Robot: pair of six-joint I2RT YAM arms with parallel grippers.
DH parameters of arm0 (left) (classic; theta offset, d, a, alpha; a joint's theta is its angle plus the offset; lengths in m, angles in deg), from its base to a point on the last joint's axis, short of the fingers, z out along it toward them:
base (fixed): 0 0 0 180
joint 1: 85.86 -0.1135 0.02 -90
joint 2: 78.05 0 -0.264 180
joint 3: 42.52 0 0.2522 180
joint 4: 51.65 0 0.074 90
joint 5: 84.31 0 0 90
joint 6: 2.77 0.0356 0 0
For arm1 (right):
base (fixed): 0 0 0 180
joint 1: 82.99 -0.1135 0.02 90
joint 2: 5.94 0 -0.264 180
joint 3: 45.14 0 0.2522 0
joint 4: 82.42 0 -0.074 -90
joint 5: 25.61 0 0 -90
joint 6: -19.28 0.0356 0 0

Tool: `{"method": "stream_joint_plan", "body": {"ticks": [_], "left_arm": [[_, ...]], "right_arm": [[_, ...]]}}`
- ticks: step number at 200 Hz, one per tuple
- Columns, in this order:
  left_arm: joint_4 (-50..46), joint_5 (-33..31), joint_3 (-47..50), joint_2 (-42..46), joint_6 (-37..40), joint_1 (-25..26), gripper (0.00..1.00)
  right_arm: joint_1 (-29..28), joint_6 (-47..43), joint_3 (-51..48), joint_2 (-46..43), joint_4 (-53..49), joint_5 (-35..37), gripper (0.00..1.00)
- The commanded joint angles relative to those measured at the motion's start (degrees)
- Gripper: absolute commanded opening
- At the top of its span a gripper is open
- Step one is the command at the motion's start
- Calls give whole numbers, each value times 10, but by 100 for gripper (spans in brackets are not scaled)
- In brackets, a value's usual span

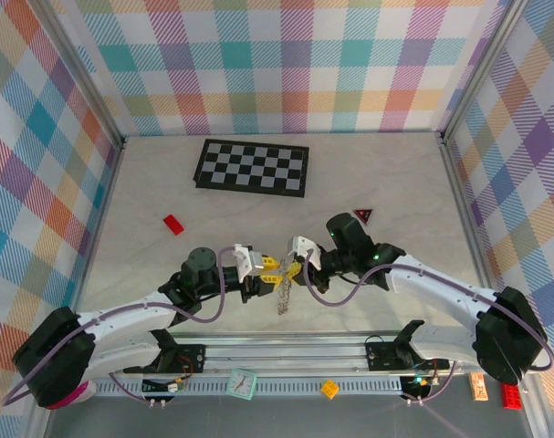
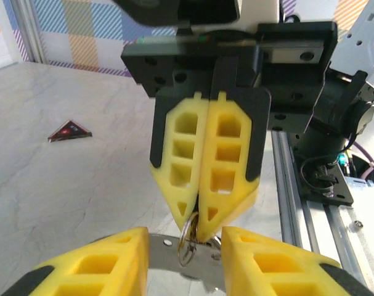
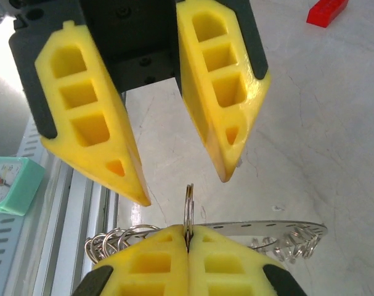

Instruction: Put the keys on the keyring

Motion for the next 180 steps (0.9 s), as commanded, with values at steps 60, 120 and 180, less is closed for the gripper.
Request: {"method": "stream_joint_plan", "body": {"ticks": [60,120,180], "left_arm": [[-200,-25,-82,22,93,23,32],[-214,-15,-96,16,107,24,18],[-166,-4,-84,17,93,24,0]], "right_arm": [[-47,-120,128,39,-205,70,0],[-58,-135,157,53,-228,59,0],[-53,-83,115,18,-143,42,3]]}}
